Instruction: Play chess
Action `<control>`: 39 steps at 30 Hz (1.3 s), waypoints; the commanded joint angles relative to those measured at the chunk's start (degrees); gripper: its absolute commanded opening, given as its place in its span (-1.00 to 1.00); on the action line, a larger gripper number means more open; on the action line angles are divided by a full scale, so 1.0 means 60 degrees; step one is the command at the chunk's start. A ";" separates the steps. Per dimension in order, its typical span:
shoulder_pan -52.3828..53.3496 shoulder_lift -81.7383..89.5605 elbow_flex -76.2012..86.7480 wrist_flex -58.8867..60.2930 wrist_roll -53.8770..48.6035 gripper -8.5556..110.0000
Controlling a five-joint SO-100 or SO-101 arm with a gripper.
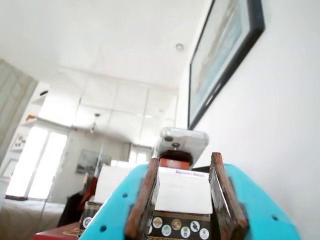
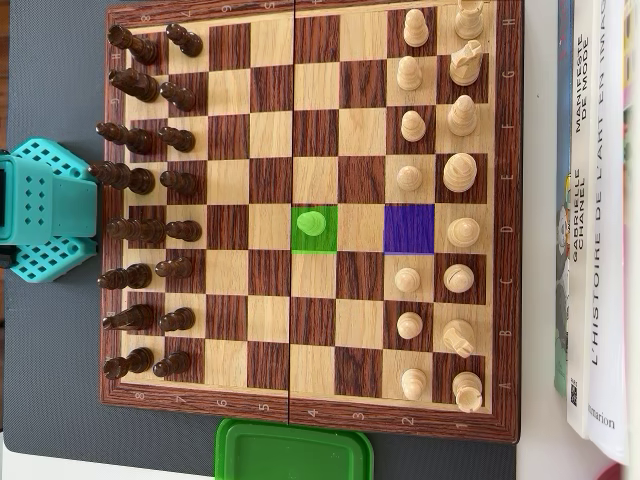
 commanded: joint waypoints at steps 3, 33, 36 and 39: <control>0.0000 0.0015 0.0205 -0.1626 0.0044 -0.59; 0.0000 0.0015 0.0205 -0.8774 0.0029 -0.59; 0.0000 0.0015 0.0205 -0.8774 0.0029 -0.59; 0.0000 0.0000 0.0205 -0.8774 0.0029 -0.59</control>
